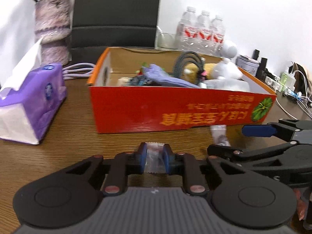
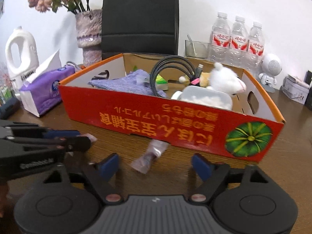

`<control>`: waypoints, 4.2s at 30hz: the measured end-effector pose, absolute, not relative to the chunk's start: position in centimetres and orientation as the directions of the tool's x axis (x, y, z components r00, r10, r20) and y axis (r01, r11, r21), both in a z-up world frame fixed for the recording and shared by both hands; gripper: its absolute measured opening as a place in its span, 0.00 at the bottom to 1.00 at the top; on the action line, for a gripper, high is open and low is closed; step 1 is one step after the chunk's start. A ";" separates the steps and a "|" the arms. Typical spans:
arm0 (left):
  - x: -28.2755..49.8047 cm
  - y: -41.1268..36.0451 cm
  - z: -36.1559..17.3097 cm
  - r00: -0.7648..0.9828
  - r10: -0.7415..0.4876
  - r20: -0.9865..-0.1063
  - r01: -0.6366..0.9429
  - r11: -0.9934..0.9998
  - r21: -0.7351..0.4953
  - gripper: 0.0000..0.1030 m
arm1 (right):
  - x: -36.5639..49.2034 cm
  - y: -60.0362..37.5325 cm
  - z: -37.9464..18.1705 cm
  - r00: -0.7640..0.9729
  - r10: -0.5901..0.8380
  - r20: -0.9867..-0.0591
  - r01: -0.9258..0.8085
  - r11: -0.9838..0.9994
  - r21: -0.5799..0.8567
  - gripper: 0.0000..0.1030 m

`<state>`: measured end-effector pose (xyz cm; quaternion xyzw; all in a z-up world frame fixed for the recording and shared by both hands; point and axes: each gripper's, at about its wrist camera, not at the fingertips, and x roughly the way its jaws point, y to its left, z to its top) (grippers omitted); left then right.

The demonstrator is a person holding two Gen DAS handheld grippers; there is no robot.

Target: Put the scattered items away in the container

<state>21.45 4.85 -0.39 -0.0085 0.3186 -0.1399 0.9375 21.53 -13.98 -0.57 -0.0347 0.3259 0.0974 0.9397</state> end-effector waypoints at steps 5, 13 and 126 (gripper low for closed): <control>21.5 5.4 -0.3 0.759 -0.262 -0.596 0.252 0.962 -0.103 0.19 | 22.0 -13.9 -0.4 0.770 0.172 -0.615 -0.192 0.981 0.035 0.17; 21.4 5.2 -0.4 0.761 -0.258 -0.596 0.252 0.963 -0.095 0.34 | 20.7 -14.5 -0.5 0.773 0.203 -0.601 -0.224 0.974 0.041 0.15; 18.1 -1.0 10.7 0.918 0.011 -0.398 -0.006 1.000 0.013 1.00 | 19.4 -21.8 10.4 0.876 0.172 -0.450 -0.123 0.983 0.135 1.00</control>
